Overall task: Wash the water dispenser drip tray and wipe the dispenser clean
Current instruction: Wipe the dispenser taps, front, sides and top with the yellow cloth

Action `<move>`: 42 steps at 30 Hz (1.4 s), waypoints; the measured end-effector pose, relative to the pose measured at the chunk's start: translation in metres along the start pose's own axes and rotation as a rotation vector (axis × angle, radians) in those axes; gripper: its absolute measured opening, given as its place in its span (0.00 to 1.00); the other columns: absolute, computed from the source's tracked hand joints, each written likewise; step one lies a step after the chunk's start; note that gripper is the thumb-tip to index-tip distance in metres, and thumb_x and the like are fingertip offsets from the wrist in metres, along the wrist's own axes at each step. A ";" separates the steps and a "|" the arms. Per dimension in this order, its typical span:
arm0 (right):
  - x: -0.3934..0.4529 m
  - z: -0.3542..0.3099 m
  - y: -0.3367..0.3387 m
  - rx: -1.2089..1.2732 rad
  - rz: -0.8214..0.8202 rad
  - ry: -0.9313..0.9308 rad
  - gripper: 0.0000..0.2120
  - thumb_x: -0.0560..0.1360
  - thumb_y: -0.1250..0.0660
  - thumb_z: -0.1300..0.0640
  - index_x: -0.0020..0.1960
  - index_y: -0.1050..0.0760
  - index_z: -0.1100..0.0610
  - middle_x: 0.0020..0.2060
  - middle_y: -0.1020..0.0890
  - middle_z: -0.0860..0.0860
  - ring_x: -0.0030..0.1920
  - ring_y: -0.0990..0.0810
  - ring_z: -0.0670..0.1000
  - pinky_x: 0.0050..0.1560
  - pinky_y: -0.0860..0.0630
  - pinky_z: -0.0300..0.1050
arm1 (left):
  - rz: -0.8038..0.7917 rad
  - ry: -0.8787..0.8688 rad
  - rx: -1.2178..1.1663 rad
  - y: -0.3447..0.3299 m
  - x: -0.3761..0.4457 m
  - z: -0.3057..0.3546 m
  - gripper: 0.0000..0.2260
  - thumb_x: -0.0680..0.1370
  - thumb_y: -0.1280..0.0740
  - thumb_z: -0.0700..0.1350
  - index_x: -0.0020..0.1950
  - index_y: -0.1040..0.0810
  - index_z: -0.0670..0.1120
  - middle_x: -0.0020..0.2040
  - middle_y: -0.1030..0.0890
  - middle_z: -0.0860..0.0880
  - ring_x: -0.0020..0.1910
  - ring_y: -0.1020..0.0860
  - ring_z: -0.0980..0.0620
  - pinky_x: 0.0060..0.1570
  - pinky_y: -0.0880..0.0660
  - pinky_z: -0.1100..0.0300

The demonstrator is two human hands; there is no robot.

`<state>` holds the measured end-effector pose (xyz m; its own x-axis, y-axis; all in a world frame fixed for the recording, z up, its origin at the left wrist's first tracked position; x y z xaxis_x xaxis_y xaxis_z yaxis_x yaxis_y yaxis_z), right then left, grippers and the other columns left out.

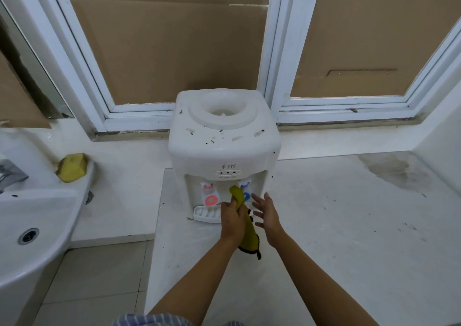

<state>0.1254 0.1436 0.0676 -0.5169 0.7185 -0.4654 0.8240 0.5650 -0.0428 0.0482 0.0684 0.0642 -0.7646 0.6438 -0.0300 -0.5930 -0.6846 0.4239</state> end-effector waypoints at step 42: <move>-0.101 -0.211 0.037 0.466 -0.209 0.229 0.18 0.76 0.32 0.54 0.63 0.23 0.60 0.57 0.18 0.61 0.60 0.20 0.62 0.61 0.24 0.58 | 0.099 -0.264 -0.334 0.127 0.049 0.207 0.10 0.80 0.38 0.50 0.52 0.20 0.46 0.47 0.20 0.50 0.44 0.23 0.52 0.43 0.26 0.58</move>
<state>0.1588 0.1774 0.2990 -0.6750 0.7093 -0.2033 0.6869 0.5035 -0.5240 -0.0124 0.0837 0.3035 -0.7567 0.6052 0.2473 -0.6025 -0.7924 0.0956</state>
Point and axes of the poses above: each hand's wrist, its own x-axis towards the middle knuckle, its own y-axis out of the back of the hand, z = x × y, the point moved 2 cm from there along x, towards the middle knuckle
